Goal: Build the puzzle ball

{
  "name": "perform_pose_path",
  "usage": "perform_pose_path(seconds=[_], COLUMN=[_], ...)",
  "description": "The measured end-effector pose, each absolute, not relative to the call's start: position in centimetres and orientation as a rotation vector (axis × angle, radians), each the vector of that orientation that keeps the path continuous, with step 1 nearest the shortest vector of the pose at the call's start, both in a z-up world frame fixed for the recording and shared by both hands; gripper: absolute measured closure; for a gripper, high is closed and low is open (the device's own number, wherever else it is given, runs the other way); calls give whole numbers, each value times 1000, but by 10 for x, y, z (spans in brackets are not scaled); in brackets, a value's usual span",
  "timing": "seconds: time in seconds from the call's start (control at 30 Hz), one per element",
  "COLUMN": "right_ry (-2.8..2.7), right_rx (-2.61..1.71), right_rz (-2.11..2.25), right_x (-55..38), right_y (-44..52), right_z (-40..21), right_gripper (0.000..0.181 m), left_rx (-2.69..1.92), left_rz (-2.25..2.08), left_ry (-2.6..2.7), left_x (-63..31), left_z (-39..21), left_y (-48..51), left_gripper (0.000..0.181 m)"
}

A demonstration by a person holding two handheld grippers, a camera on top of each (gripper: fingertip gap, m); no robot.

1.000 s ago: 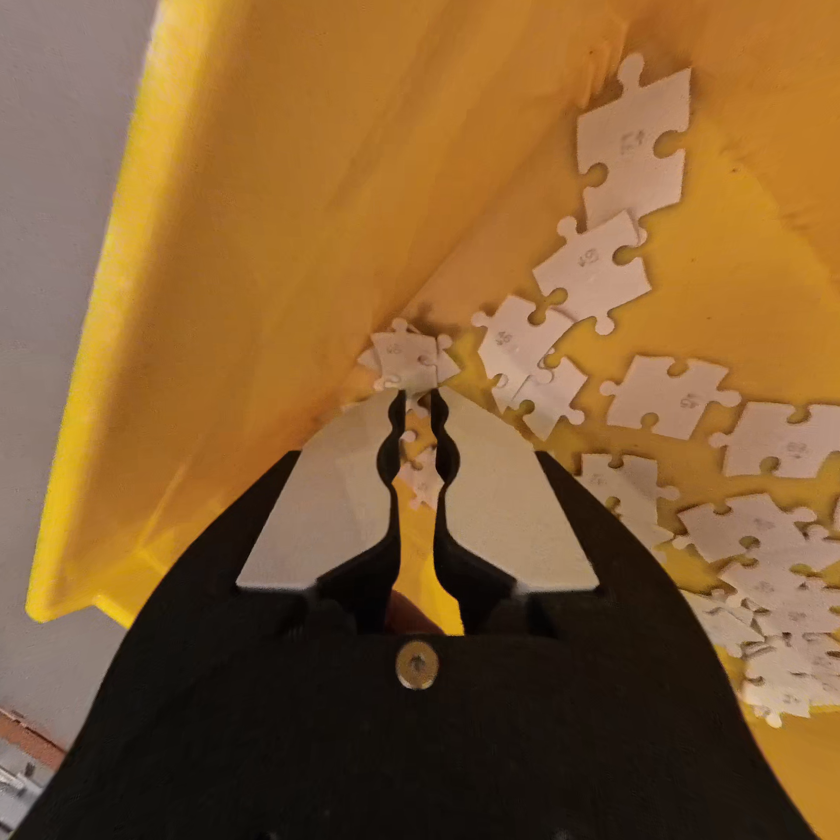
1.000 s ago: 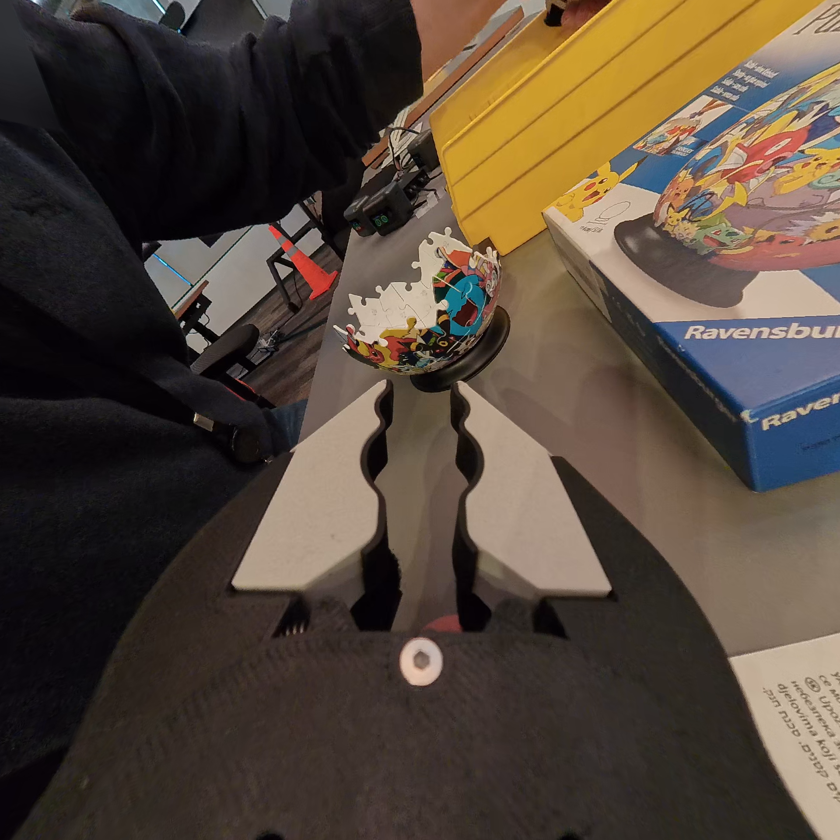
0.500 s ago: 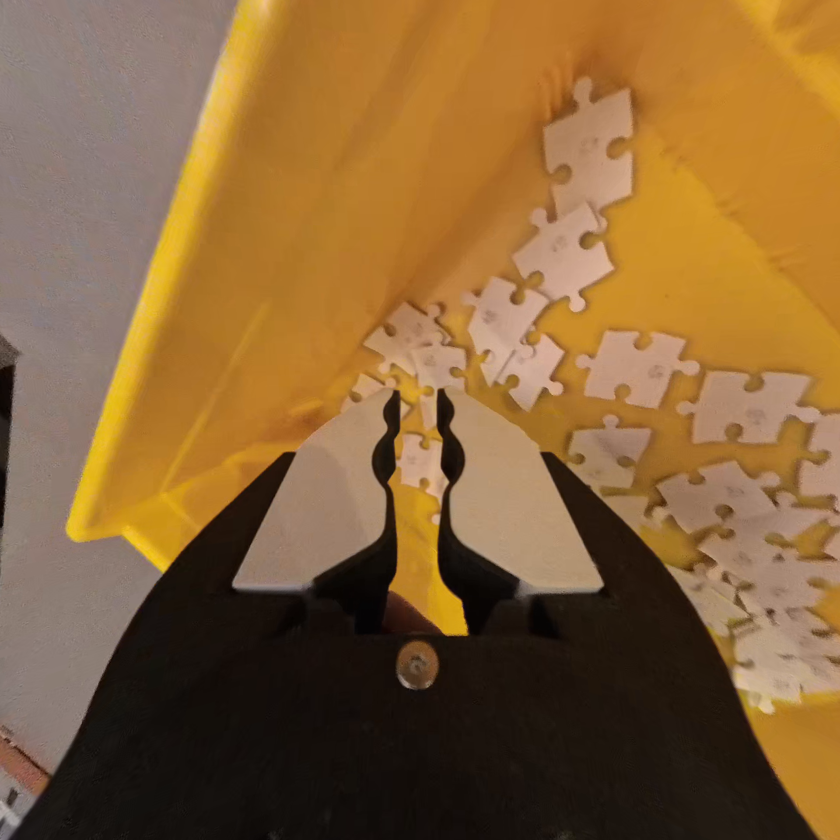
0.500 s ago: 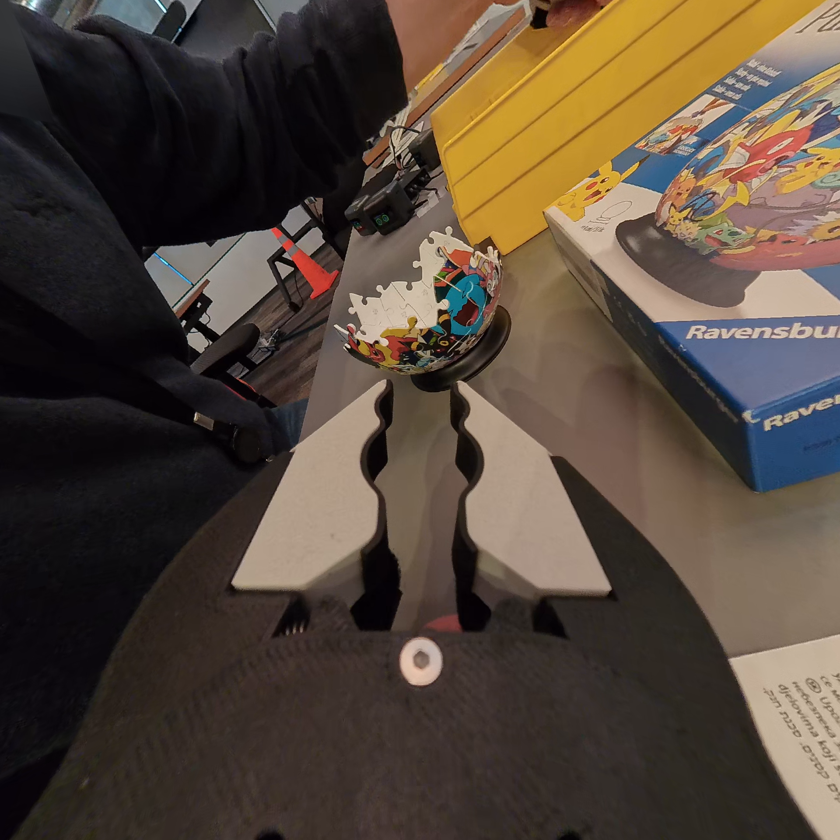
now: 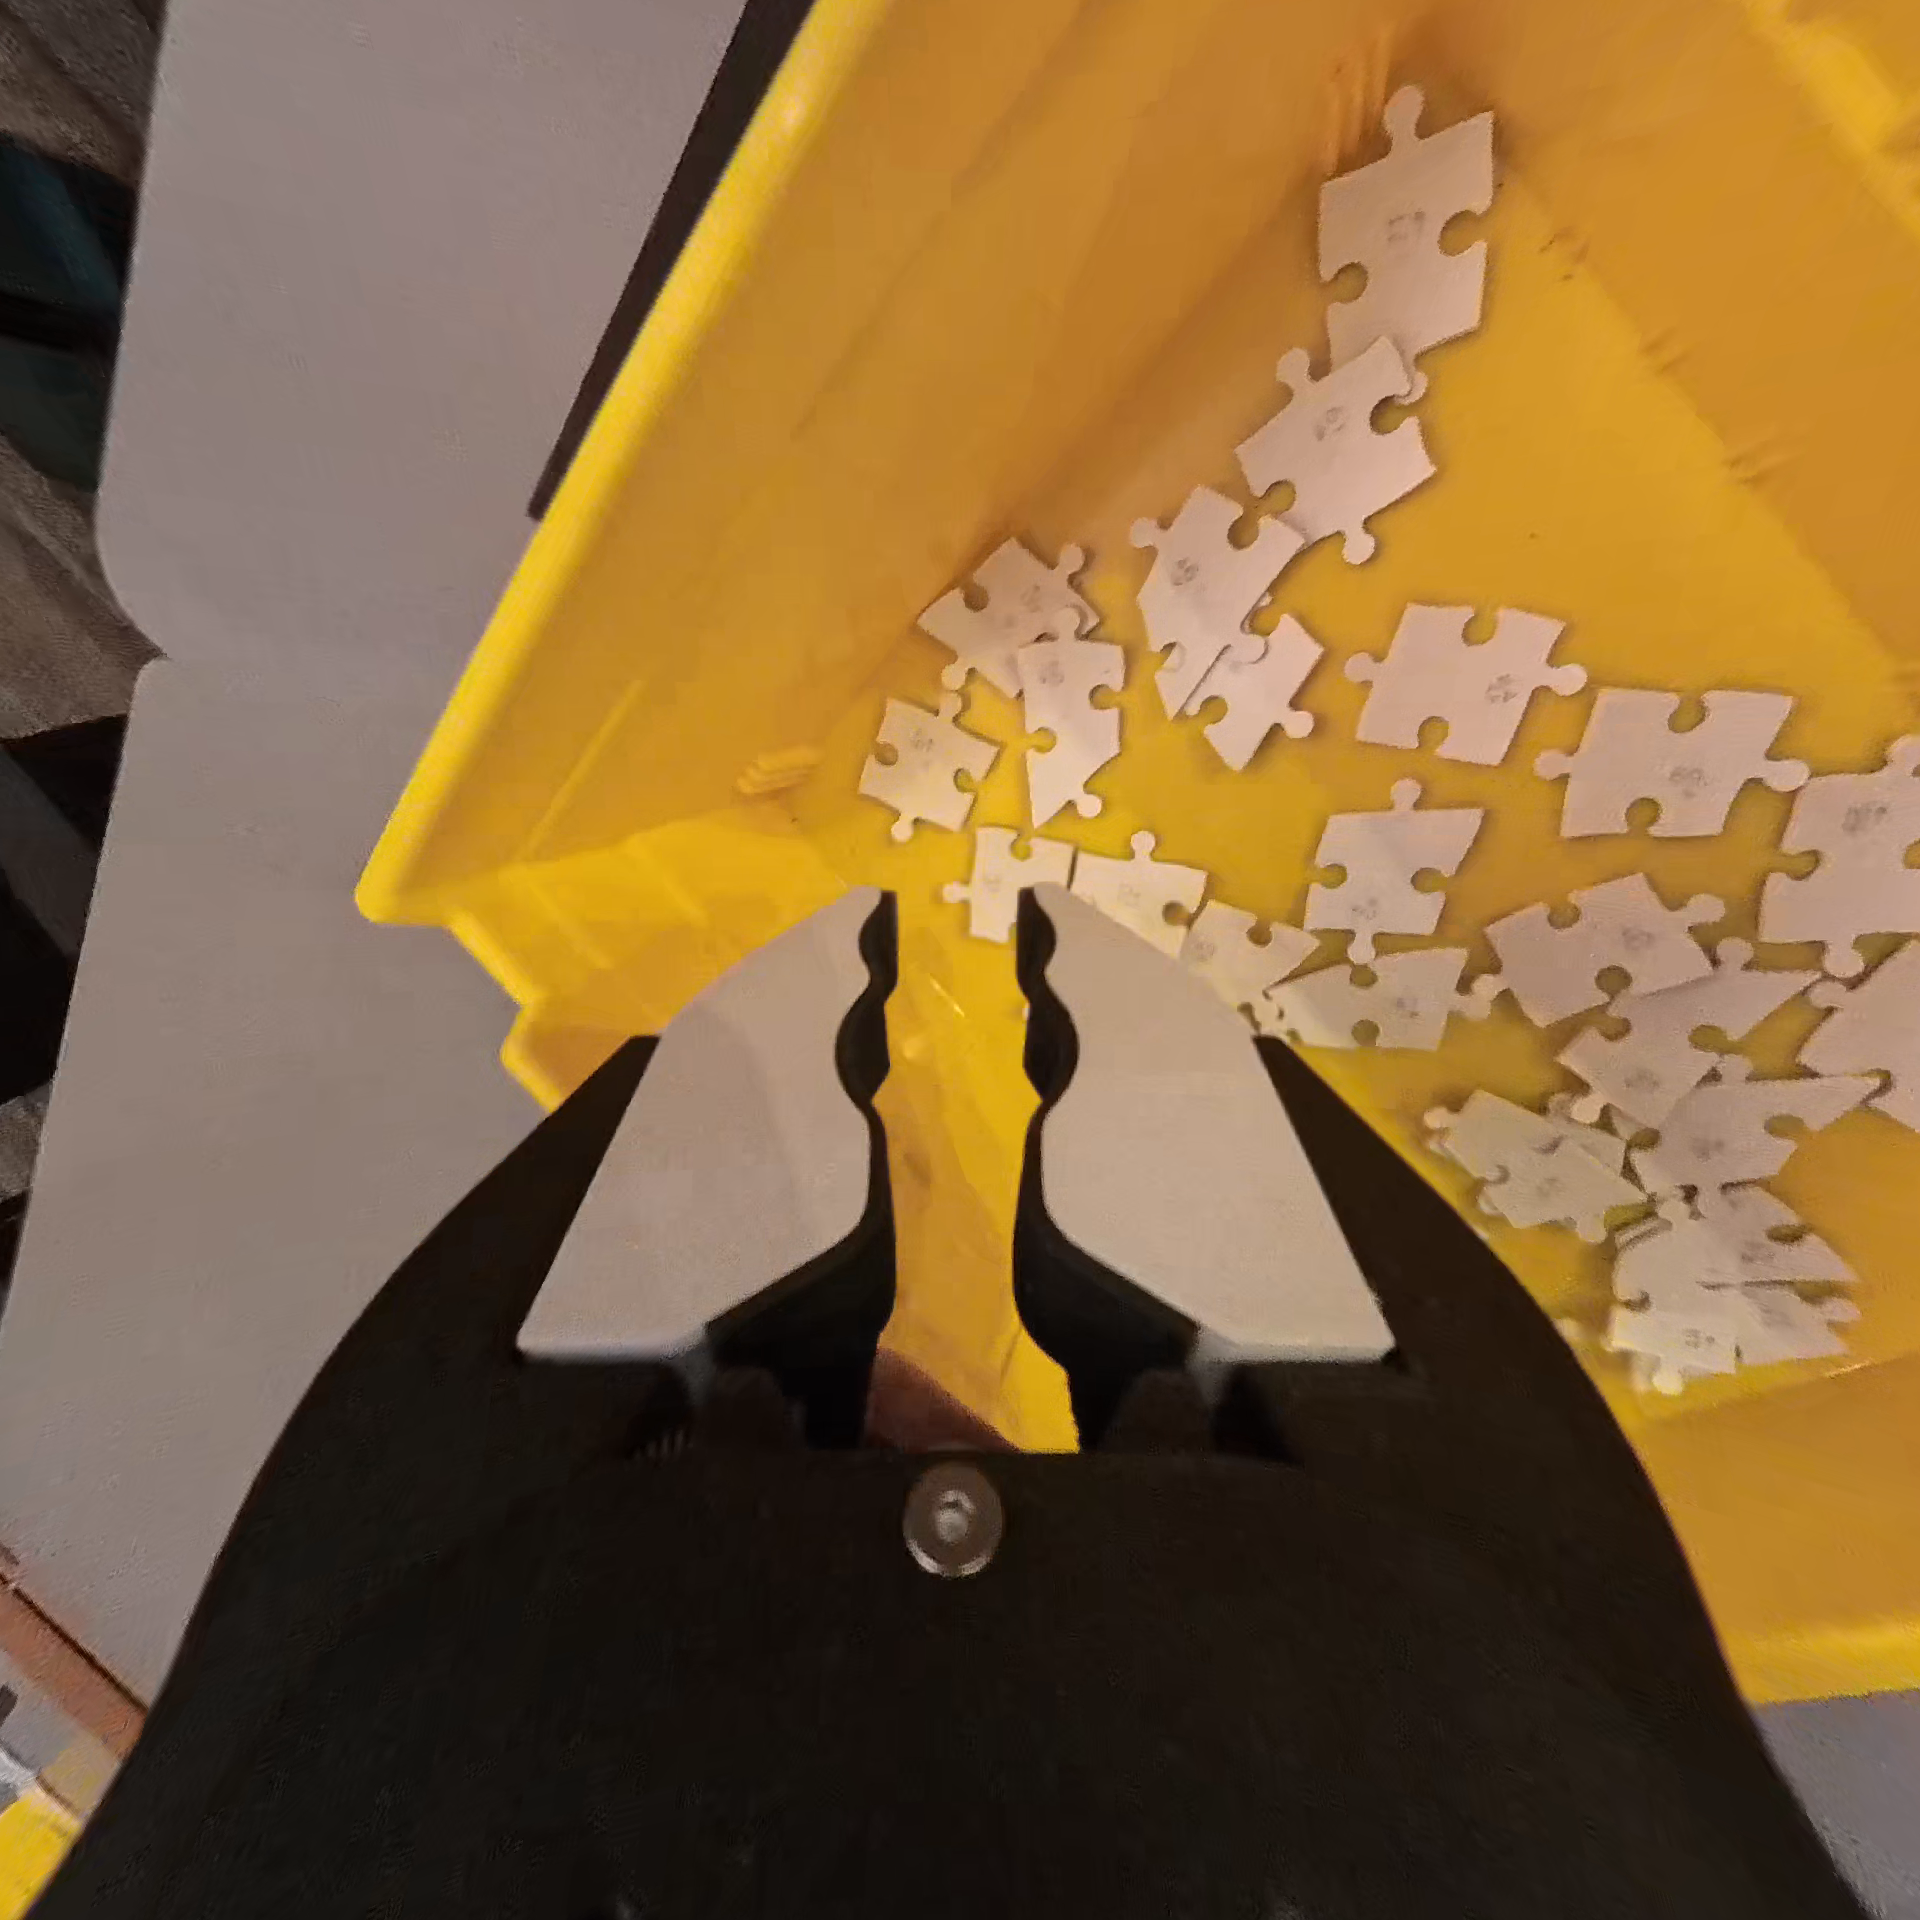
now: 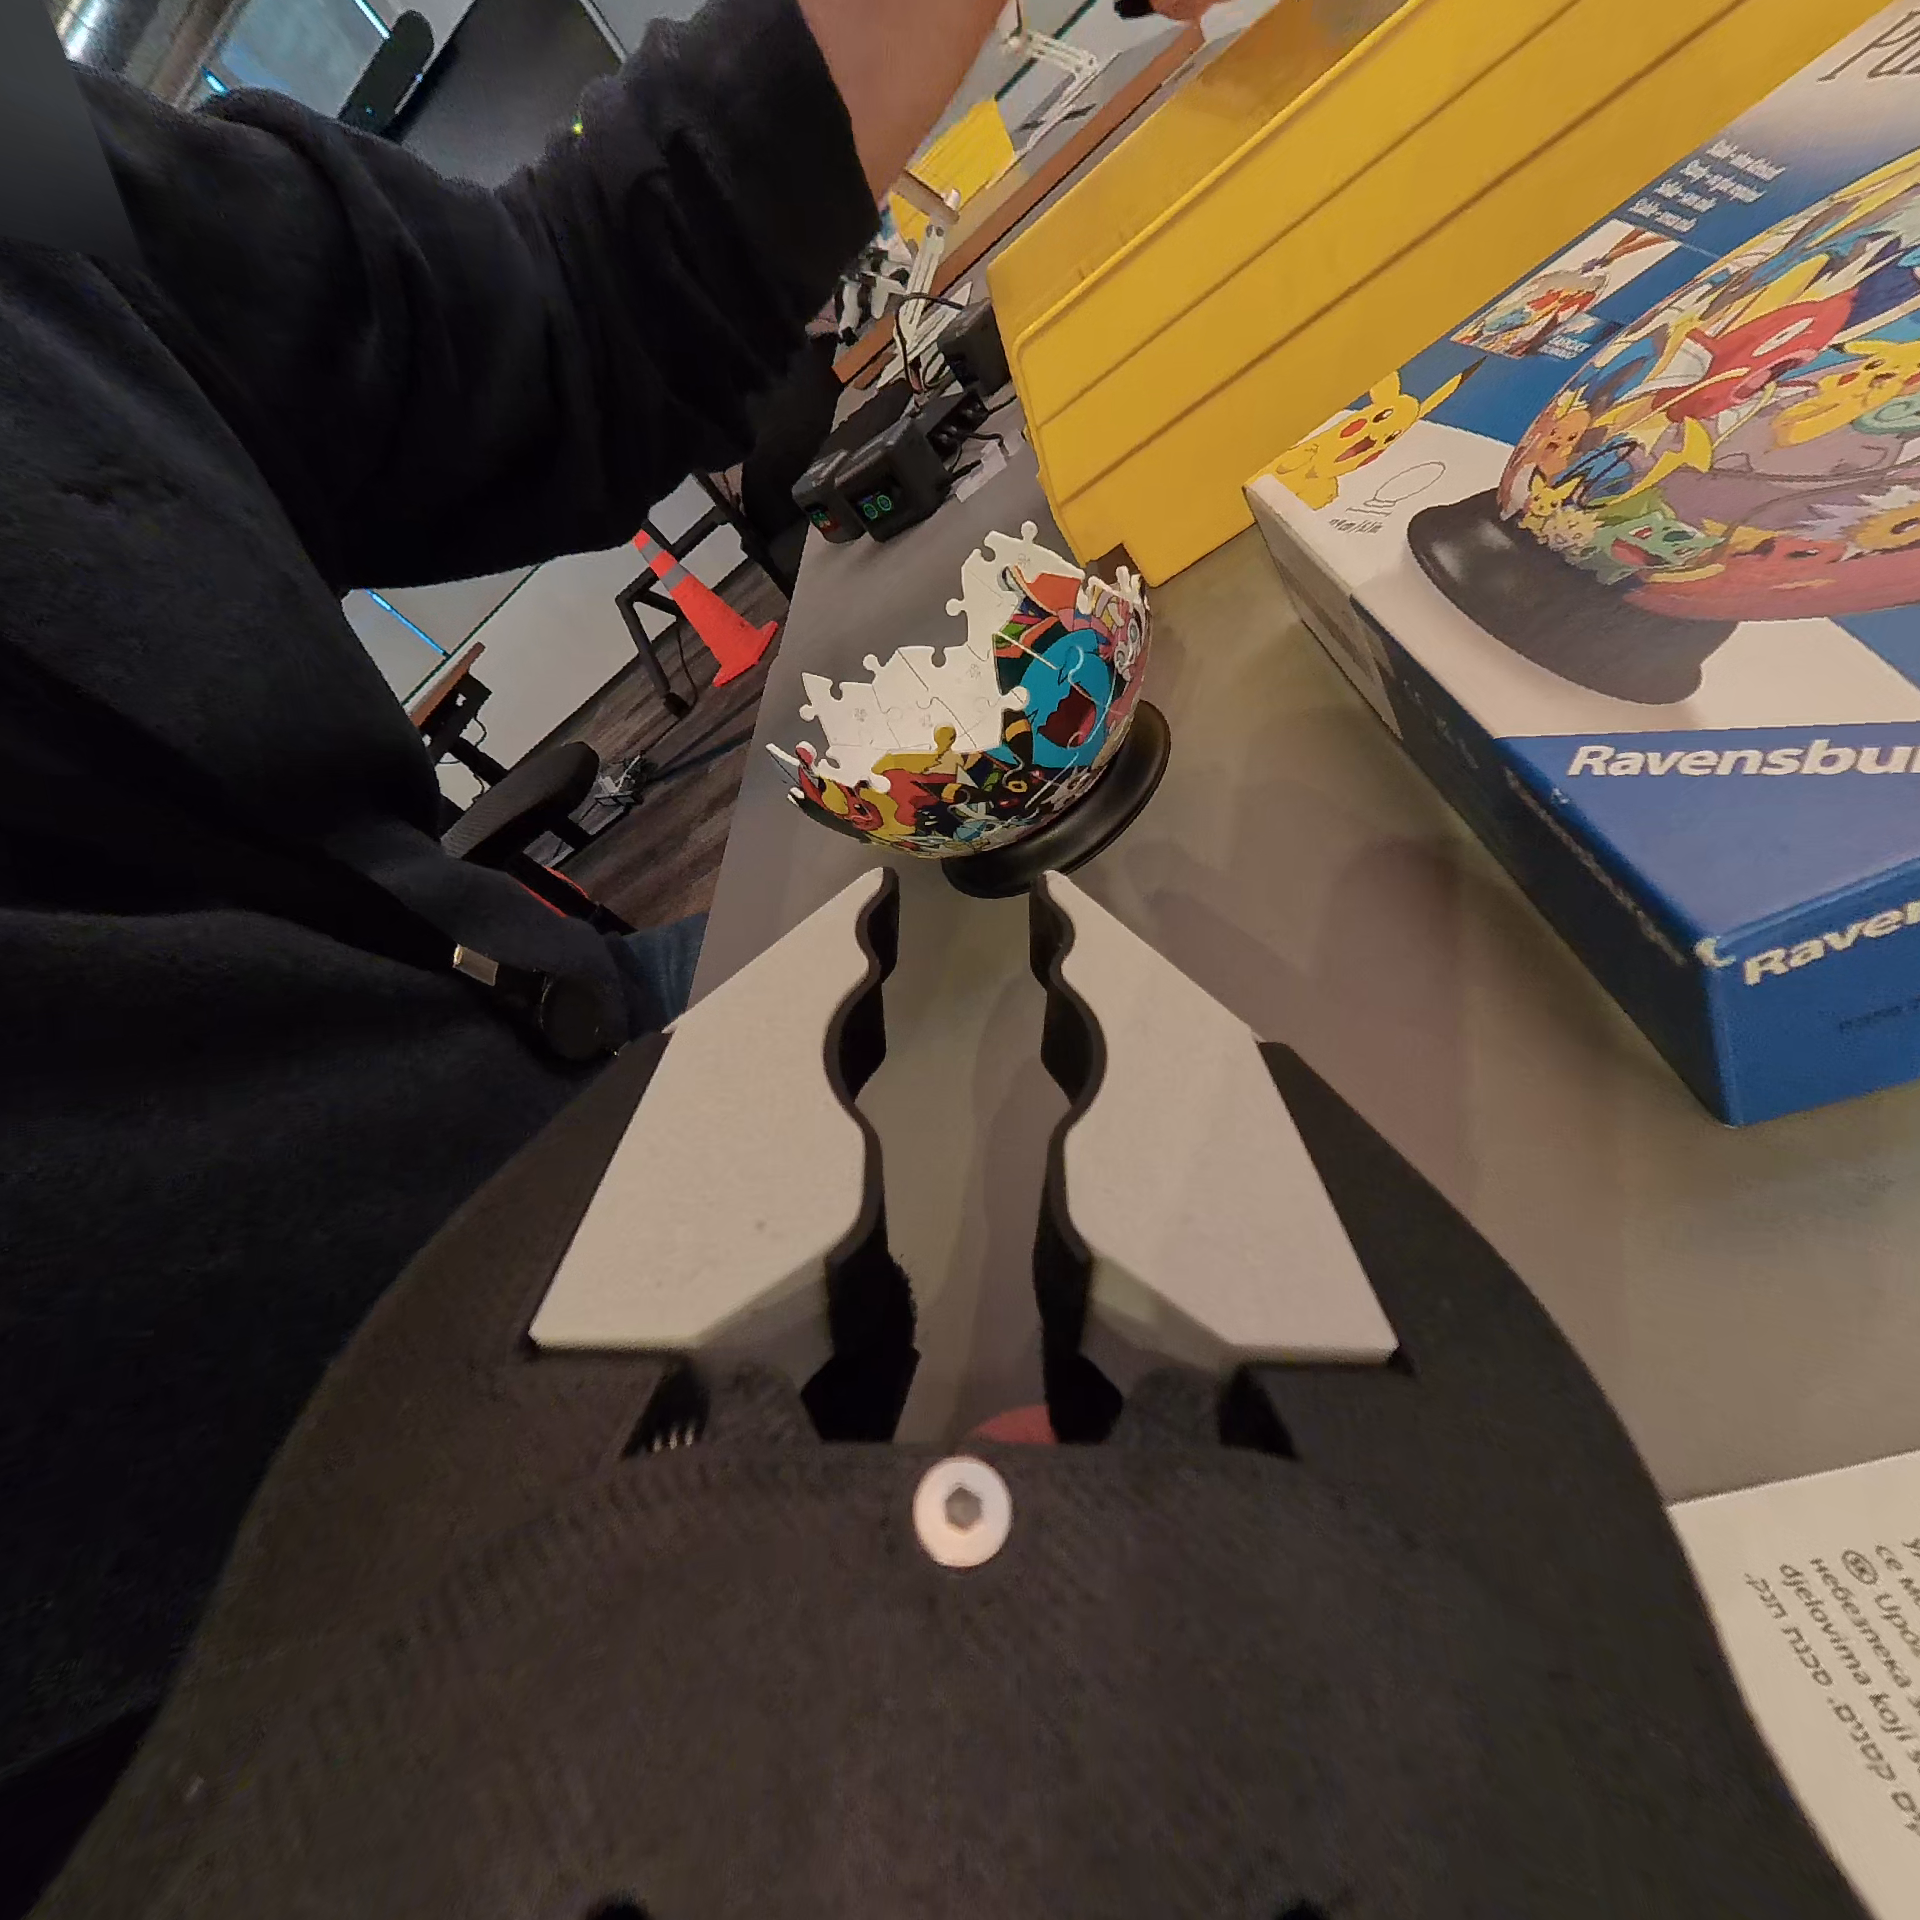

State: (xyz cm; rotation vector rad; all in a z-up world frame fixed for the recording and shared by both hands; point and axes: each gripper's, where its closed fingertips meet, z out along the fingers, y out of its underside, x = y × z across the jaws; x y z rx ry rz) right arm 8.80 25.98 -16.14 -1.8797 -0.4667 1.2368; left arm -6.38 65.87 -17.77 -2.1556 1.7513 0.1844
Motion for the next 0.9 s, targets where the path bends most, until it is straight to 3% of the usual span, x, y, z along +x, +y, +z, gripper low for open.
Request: perform_pose_path(seconds=[0.33,0.37,0.63,0.9], right_ry=[-472,-471,-469,-472], right_rx=[-1892,-1892,-1883,-1877], right_rz=[1223,1222,1231,1237], right_x=[87,87,88,88], right_y=[260,260,260,259], right_z=[-163,-163,-162,-161], right_gripper=[157,157,157,157], left_rx=[-2175,-2168,-2125,-2191], left_rz=[444,492,352,575], left_ry=[2060,2079,1998,2340], left_x=[-90,-90,-60,-124], left_z=[-224,-229,-210,-220], left_y=[638,640,649,611], left_gripper=[161,168,163,161])
